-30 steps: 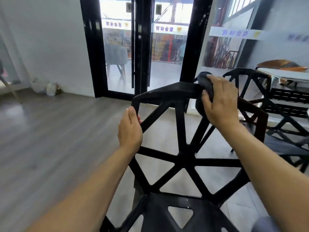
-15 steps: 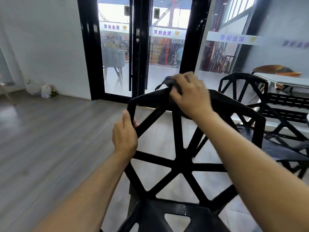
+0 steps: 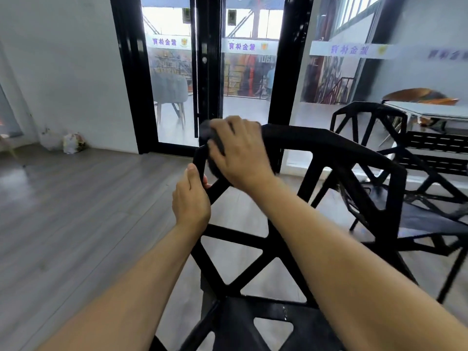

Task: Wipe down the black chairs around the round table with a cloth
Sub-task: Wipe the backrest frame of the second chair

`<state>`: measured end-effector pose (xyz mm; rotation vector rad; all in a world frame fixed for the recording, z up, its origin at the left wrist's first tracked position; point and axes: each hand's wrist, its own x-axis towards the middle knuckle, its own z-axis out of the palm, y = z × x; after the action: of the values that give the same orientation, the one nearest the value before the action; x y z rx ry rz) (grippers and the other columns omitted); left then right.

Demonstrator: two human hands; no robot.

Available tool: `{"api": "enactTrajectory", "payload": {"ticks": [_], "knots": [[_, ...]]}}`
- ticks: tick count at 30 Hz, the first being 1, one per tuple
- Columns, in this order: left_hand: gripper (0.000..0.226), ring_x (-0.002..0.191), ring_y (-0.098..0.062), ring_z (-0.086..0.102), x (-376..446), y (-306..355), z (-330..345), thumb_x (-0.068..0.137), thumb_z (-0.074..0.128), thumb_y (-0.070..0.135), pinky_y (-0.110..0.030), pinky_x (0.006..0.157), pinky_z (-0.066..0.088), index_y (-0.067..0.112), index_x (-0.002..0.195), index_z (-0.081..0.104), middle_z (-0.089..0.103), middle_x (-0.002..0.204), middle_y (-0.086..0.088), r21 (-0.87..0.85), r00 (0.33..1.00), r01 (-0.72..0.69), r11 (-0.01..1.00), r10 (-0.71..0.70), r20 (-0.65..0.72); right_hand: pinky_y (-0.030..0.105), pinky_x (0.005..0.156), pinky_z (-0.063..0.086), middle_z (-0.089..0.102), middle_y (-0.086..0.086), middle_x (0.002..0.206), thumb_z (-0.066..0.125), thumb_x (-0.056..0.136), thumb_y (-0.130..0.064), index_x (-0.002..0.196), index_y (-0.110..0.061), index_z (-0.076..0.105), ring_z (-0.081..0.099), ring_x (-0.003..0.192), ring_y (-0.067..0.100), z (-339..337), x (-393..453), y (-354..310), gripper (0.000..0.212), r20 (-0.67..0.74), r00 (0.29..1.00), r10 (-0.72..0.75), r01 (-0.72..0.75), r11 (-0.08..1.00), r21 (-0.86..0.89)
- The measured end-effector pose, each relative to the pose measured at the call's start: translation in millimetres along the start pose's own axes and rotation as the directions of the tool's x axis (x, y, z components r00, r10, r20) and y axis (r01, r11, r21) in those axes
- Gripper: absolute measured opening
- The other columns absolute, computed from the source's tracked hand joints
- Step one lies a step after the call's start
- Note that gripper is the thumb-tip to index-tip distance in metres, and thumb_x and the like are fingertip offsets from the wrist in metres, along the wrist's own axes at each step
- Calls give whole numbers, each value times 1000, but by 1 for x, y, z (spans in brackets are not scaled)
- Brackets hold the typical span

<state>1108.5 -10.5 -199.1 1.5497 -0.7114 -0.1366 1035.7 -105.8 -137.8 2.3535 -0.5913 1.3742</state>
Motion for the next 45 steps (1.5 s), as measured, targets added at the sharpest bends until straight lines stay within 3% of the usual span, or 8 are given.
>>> {"api": "enactTrajectory", "payload": {"ticks": [6, 14, 20, 25, 30, 37, 40, 45], "knots": [[57, 78, -23, 58, 2, -3, 9, 109, 21, 44, -36, 75, 37, 20, 72, 57, 64, 74, 4, 28, 996, -1, 1000, 4, -92, 47, 101, 41, 62, 20, 120, 61, 90, -27, 125, -11, 67, 55, 112, 35, 1, -14, 22, 39, -15, 981, -194, 190, 974, -125], [57, 71, -13, 57, 2, -5, 18, 108, 22, 43, -35, 74, 37, 19, 70, 55, 65, 73, 1, 20, 995, -21, 1000, 23, -102, 49, 93, 41, 60, 23, 113, 60, 89, -17, 122, -9, 64, 56, 101, 42, -67, -63, 132, 34, -185, 973, 141, -210, 874, -438], [57, 73, -18, 56, 3, -5, 21, 108, 20, 43, -37, 74, 38, 18, 71, 54, 65, 75, -2, 31, 996, -25, 999, 27, -87, 49, 100, 38, 56, 19, 121, 56, 96, -30, 125, -10, 61, 50, 114, 37, -65, -68, 125, 35, -275, 924, 265, -345, 888, -305], [57, 71, -14, 56, 3, -2, 21, 109, 20, 43, -36, 73, 37, 16, 73, 56, 64, 73, 0, 43, 998, -3, 999, 6, -66, 50, 103, 38, 52, 19, 128, 63, 91, -14, 128, -10, 59, 45, 120, 37, -31, -84, 96, 37, -170, 983, 68, -116, 950, -290], [58, 73, -19, 58, 4, -3, 22, 109, 19, 44, -37, 72, 38, 18, 71, 56, 65, 74, 0, 43, 998, 16, 999, -13, -63, 44, 101, 36, 57, 14, 124, 53, 96, -20, 128, -11, 60, 52, 113, 34, -25, -27, 73, 35, -167, 971, 171, -182, 982, -55], [46, 89, -27, 59, 7, -6, 21, 109, 22, 39, -41, 79, 41, 18, 88, 58, 67, 91, -3, 44, 998, 4, 999, -1, -70, 47, 87, 43, 62, 14, 115, 61, 88, -26, 119, -12, 68, 57, 101, 36, 12, -3, -7, 35, 44, 979, -201, 200, 979, 32], [52, 79, -21, 56, 8, -6, 21, 109, 22, 42, -36, 75, 35, 20, 77, 57, 63, 78, 5, 42, 996, 2, 999, 2, -89, 47, 78, 45, 63, 17, 111, 63, 85, -23, 118, -13, 67, 58, 94, 38, 9, 3, 10, 35, 66, 964, -256, 260, 963, -64], [58, 70, -6, 55, 8, -8, 24, 109, 20, 44, -33, 73, 33, 18, 76, 61, 65, 73, 4, 41, 998, 10, 999, -7, -60, 50, 83, 47, 58, 22, 114, 52, 91, -21, 123, -11, 62, 57, 98, 43, -46, -19, 109, 34, -40, 990, 137, -142, 963, -228]]}}
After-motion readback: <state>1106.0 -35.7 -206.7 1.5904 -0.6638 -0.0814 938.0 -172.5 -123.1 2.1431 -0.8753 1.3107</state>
